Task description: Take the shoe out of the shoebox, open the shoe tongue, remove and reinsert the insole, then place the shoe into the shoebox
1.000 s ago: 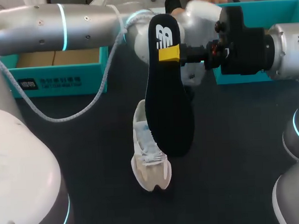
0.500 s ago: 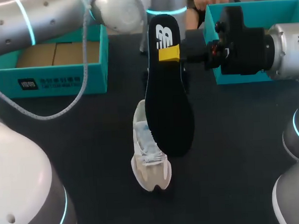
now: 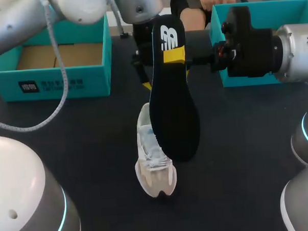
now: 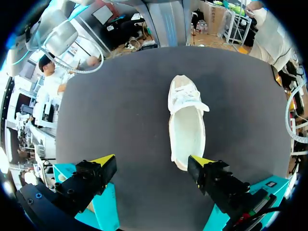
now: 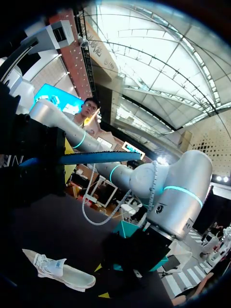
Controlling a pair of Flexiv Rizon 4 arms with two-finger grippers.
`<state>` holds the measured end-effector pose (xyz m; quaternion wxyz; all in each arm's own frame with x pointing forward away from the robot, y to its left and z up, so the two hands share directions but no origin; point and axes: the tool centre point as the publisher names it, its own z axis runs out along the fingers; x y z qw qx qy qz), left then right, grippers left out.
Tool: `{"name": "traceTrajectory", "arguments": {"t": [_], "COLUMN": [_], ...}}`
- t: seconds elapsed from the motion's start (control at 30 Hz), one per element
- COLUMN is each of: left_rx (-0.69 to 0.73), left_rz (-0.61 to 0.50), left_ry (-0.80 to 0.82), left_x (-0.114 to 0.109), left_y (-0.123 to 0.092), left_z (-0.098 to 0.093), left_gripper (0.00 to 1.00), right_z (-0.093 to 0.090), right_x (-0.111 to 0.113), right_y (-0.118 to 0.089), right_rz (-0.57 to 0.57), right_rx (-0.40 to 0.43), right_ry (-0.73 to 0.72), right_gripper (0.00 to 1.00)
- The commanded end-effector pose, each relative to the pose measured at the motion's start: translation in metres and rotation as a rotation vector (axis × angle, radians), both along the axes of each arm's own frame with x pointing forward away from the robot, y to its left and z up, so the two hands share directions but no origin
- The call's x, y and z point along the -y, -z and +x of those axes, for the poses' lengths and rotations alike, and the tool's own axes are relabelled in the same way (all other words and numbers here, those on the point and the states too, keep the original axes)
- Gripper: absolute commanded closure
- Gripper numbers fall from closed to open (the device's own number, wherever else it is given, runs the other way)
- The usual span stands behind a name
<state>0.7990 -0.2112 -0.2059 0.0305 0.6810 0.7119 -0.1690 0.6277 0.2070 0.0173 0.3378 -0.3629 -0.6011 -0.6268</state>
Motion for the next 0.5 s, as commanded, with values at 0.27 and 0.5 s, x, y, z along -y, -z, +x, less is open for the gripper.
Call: {"name": "traceTrajectory", "arguments": {"t": [0.27, 0.5], "left_rx": [0.058, 0.053], "left_rz": [-0.371, -0.38], "left_ry": [-0.079, -0.078], "left_x": [-0.028, -0.03], "left_y": [-0.037, -0.039], "left_z": [-0.021, -0.023], "left_gripper": [0.0, 0.0], "right_z": [0.0, 0.0], "right_x": [-0.003, -0.003], "right_y": [0.0, 0.0], "right_rz": [-0.003, -0.003], "right_rx": [-0.002, -0.002], "right_ry": [0.003, 0.003], "right_gripper": [1.0, 1.0]}}
